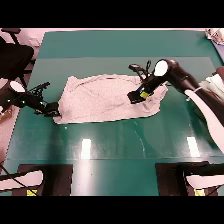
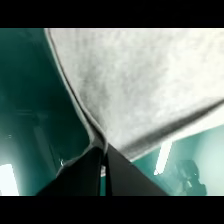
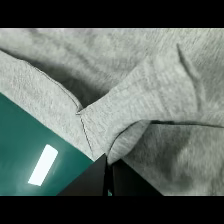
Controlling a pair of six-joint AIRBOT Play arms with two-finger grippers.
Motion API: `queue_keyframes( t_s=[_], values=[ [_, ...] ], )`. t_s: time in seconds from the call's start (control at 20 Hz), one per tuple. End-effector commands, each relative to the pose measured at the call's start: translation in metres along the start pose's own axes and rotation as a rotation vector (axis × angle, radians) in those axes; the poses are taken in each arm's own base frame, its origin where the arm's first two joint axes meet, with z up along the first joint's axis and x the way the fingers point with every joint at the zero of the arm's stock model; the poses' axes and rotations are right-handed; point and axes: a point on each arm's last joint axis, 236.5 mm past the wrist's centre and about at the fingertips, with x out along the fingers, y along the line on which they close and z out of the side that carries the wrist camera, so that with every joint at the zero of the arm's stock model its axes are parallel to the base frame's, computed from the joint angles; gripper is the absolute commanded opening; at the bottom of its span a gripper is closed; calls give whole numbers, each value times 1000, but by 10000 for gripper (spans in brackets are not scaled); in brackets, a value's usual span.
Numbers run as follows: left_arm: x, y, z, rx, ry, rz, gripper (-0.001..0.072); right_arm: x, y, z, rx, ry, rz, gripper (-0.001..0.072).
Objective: Fold the shirts.
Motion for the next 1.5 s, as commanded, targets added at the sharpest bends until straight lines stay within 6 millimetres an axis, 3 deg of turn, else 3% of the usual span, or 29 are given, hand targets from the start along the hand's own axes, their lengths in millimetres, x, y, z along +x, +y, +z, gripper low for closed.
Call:
queue_keyframes(
  t_s=[0.0,0.15,0.25,0.3,0.4,0.55,0.65,0.7,0.75,0.8,0.85,0.9,1.05,1.2,1.3,1.45],
  values=[
    [-32,-18,-7,-16,-48,-3,24,-40,5,-9,-43,-73,-41,12],
    [-87,-37,-16,-110,-200,32,24,-83,2,-41,-86,-170,-117,12],
    [-136,-72,-25,-156,-368,-30,24,-133,17,-56,-89,-357,-114,11],
    [-164,-92,-31,-155,-460,-72,24,-168,23,-64,-98,-473,-133,10],
    [-238,-131,-45,-136,-686,-129,23,-260,32,-85,-177,-748,-232,9],
    [-380,-194,-75,-9,-1069,-179,21,-417,40,-138,-226,-1184,-401,9],
    [-478,-231,-92,58,-1341,-244,20,-487,51,-161,-210,-1347,-441,8],
    [-507,-243,-93,77,-1412,-269,19,-509,55,-160,-213,-1385,-472,9],
    [-520,-247,-83,84,-1423,-275,20,-521,53,-149,-207,-1383,-513,9],
    [-513,-243,-63,70,-1377,-265,20,-522,45,-132,-184,-1341,-550,9],
    [-490,-232,-35,34,-1277,-251,21,-509,30,-107,-140,-1250,-574,10],
    [-455,-218,-5,-5,-1139,-230,22,-482,12,-79,-97,-1123,-574,10],
    [-329,-177,68,-19,-696,-202,23,-341,-33,0,-52,-617,-423,12],
    [-226,-131,124,-46,-481,-146,23,-217,-58,82,-63,-419,-272,11],
    [-177,-101,154,-87,-451,-81,23,-153,-79,118,-129,-358,-317,10],
    [-129,-51,193,-128,-474,43,23,-78,-103,143,-188,-279,-393,10]
  ],
)
